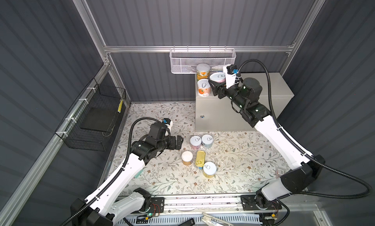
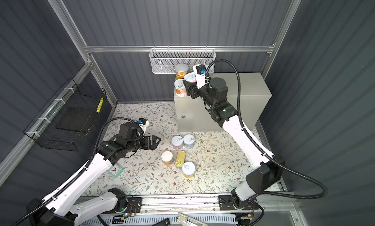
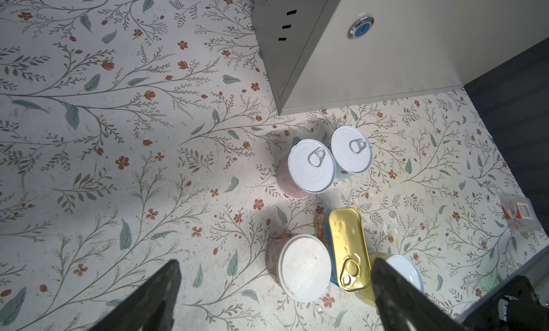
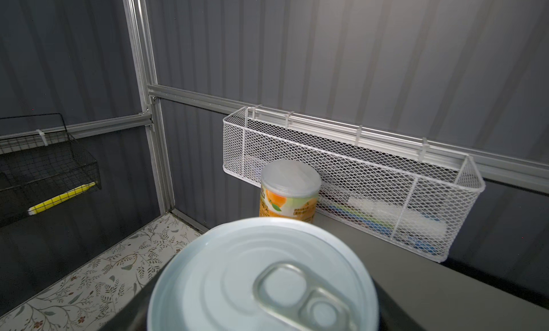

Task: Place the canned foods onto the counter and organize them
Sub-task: 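Carry the pink can with the right gripper up onto the cabinet top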

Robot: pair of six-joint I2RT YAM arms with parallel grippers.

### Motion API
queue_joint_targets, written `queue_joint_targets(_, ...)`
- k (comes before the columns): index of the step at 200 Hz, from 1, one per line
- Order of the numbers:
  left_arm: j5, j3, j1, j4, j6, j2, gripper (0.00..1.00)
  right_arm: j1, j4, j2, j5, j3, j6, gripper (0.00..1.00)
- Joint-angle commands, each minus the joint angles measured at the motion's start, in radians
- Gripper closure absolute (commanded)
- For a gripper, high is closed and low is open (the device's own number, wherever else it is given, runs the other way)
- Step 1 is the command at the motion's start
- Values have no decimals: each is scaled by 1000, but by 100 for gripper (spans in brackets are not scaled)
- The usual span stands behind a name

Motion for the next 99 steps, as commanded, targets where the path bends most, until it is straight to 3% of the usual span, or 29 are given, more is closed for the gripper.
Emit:
queue_joint_targets(1,-41,25,8,-20,36,15,0,-30,146,18,13,80,-6,34)
queue_joint_targets(55,-66,38,8,-17,30,46,0,-117,257,100,-37,87,56,33)
queue_joint_targets(99,-54,72,8,-10,16,103,0,-180,310,218,-142,162,113,32)
